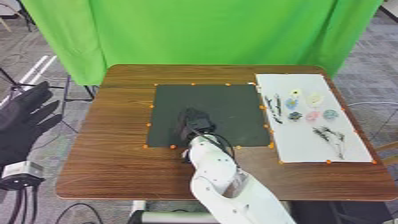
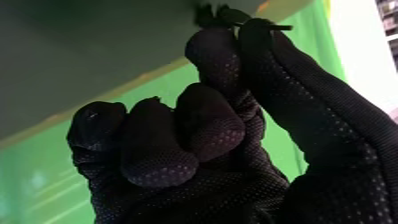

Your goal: Arrange flowers

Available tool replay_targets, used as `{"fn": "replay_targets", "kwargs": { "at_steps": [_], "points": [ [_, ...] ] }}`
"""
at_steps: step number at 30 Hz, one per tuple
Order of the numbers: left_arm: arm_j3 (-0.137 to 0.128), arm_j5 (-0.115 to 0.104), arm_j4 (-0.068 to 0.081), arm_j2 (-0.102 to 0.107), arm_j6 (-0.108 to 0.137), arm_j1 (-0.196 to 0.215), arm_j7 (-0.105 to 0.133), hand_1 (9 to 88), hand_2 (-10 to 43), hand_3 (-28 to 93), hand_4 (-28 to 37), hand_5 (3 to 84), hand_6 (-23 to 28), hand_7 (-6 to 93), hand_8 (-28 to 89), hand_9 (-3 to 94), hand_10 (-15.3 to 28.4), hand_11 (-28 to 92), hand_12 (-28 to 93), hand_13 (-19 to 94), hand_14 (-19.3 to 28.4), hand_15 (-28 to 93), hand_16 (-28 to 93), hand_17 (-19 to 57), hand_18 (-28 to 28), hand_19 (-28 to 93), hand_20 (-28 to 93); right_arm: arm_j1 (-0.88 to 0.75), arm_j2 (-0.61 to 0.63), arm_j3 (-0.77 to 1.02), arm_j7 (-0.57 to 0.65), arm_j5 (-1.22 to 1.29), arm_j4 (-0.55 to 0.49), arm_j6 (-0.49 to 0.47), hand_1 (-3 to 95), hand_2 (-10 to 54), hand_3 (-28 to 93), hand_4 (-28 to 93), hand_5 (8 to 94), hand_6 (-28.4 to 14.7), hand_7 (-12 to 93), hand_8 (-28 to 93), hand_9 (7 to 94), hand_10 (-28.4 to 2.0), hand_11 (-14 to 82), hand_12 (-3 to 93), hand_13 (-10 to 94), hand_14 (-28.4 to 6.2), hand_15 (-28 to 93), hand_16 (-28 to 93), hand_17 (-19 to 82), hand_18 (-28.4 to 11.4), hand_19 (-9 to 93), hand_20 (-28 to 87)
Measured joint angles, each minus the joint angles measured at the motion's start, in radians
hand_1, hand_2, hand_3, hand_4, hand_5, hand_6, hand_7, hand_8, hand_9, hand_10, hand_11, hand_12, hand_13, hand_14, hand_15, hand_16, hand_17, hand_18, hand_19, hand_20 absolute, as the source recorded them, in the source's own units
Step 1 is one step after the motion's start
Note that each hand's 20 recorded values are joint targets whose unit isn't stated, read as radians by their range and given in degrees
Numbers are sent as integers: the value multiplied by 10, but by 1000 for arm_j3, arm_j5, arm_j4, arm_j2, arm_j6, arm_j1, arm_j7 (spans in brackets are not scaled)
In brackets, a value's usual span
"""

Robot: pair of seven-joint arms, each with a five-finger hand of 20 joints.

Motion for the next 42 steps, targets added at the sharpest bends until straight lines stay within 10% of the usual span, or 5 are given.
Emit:
{"fn": "replay_targets", "kwargs": {
  "at_steps": [12,42],
  "points": [
    [37,-9,38,1,0,-17,-24,223,-95,685,-282,229,4,180,-91,186,84,83,211,146,115,105,91,-109,183,332,110,-26,-34,23,4,-81,58,15,367,-95,878,-118,693,21,599,220,815,-74,673,559,754,-86,847,402,357,-234,930,519],
    [79,9,53,26,-6,-64,-65,224,-94,690,-282,228,6,181,-91,184,85,83,212,144,117,114,87,-111,184,336,109,-25,-55,17,-19,-1,58,-11,294,-95,820,-203,706,3,483,178,793,-90,612,512,734,-92,803,401,334,-233,917,506]
  ]
}}
